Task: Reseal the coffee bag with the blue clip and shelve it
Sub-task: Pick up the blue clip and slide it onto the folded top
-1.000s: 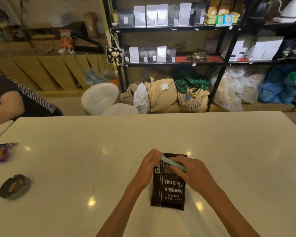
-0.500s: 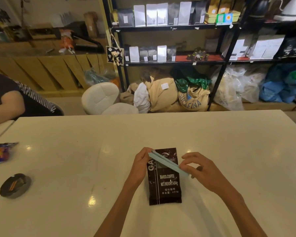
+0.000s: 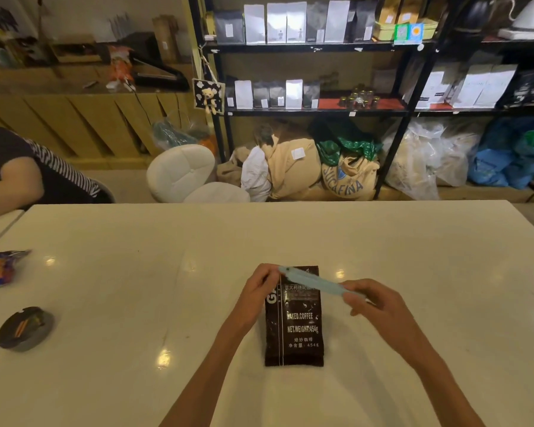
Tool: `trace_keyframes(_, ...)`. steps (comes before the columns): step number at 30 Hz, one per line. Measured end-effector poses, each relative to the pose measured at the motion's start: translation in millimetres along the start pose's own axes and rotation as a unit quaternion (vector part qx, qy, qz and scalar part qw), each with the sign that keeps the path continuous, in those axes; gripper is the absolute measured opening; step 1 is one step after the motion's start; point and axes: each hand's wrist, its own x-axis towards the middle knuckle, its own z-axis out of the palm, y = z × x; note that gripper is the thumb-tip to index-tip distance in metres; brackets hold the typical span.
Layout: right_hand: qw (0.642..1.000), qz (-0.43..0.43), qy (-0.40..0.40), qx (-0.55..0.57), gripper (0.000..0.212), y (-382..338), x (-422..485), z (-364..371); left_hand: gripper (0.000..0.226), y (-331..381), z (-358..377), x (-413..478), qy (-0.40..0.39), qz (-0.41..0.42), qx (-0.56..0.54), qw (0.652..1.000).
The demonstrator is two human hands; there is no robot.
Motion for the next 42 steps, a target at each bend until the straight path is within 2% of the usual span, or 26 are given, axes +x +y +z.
trace_keyframes(1,1.0,-0.004,0.029,0.002,0.012,-0.3,0.5,-13.2,0.024,-0.3,-0.6,-0.8,-0.023,0.008,0.001,1.0)
trace_keyframes(3,0.997,-0.008,0.071,-0.023,0.012,2.0,3.4,-40.4,0.054,0.1,0.4,-3.0,-0.037,0.018,-0.018,0.999)
trace_keyframes(5,0.997,0.0,0.063,-0.052,0.012,3.4,7.6,-54.9,0.072,1.3,4.1,-4.8,-0.013,0.01,-0.056,0.998)
trace_keyframes(7,0.997,0.018,0.037,-0.071,0.012,5.9,13.4,-52.2,0.076,0.7,9.4,-5.9,0.01,-0.019,-0.098,0.995)
trace_keyframes(13,0.997,0.067,-0.019,-0.034,0.009,11.3,26.1,-14.7,0.058,-4.1,24.7,-9.8,0.071,-0.062,-0.148,0.985)
trace_keyframes(19,0.995,0.088,-0.025,0.027,0.017,6.8,30.6,15.9,0.056,-6.0,30.0,-11.9,0.125,-0.089,-0.18,0.972)
trace_keyframes(25,0.994,0.1,-0.019,0.051,0.028,1.7,32.8,31.2,0.064,-4.4,30.7,-12.8,0.132,-0.096,-0.188,0.969)
trace_keyframes(32,0.992,0.107,-0.014,0.058,0.036,5.5,36.4,38.3,0.064,-6.0,29.7,-11.5,0.136,-0.098,-0.183,0.969)
trace_keyframes(39,0.994,0.091,0.018,0.06,0.035,15.1,40.2,48.2,0.051,-10.8,29.5,-6.8,0.136,-0.104,-0.163,0.972)
trace_keyframes(42,0.992,0.089,0.046,0.071,0.035,18.1,41.8,52.4,0.041,-8.1,23.5,-2.3,0.111,-0.097,-0.14,0.979)
